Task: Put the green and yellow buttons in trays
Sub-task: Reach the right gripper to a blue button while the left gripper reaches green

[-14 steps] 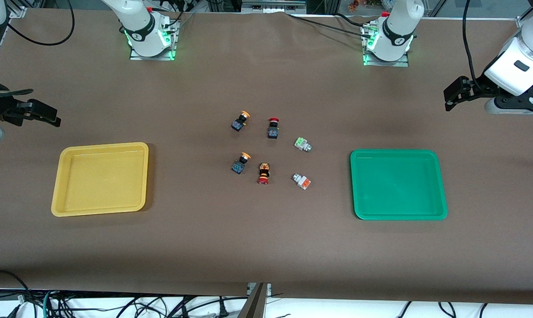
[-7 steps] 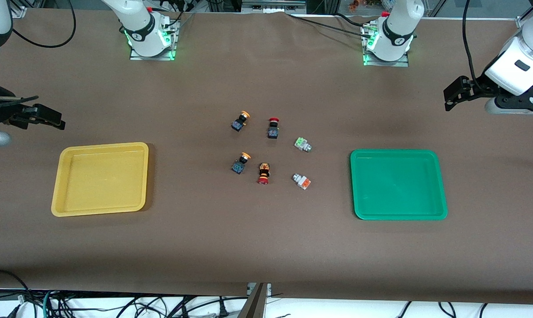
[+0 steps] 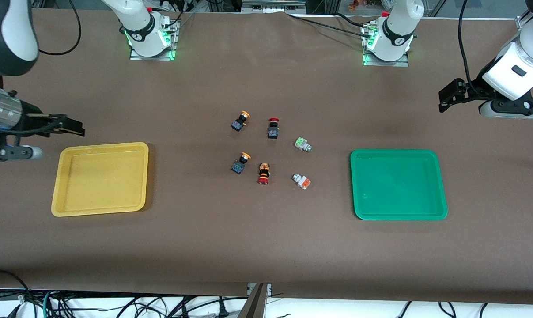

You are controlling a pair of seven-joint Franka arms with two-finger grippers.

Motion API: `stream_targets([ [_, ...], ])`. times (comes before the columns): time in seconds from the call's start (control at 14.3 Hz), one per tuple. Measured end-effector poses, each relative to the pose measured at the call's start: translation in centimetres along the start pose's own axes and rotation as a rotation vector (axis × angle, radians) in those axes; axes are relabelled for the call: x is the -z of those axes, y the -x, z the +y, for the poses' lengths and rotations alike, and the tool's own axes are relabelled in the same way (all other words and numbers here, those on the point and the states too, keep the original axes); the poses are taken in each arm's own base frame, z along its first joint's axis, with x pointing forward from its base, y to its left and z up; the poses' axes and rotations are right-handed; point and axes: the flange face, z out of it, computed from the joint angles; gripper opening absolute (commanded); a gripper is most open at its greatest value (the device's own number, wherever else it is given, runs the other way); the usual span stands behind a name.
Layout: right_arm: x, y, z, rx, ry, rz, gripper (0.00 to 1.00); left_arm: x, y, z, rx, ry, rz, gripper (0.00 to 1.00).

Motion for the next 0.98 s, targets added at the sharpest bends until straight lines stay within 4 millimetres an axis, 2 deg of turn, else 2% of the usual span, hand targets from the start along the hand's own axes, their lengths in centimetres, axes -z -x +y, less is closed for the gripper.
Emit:
stream_targets([
  [0.14, -1.7, -1.1, -4.4, -0.044, 0.005, 0.015, 1.0, -0.4, -0.2, 0.0, 0.0, 0.0, -0.008, 1.0],
  [0.28, -4.5, -2.0, -10.2, -0.116, 0.011, 0.019, 1.0, -0.6, -0.3, 0.0, 0.0, -0.001, -0.01, 1.0],
  [0.56, -12.3, -2.9, -22.1, -0.337, 0.017, 0.046, 1.0, -0.4, -0.3, -0.1, 0.003, 0.0, -0.006, 1.0],
  [0.7, -15.6, -3.0, -26.2, -0.398, 0.006, 0.071, 1.0, -0.4, -0.3, -0.2, 0.004, 0.0, -0.006, 1.0],
  [0.98, -21.5, -2.6, -32.1, -0.427, -0.016, 0.106, 1.0, -0.4, -0.4, -0.5, 0.009, 0.0, -0.006, 1.0],
])
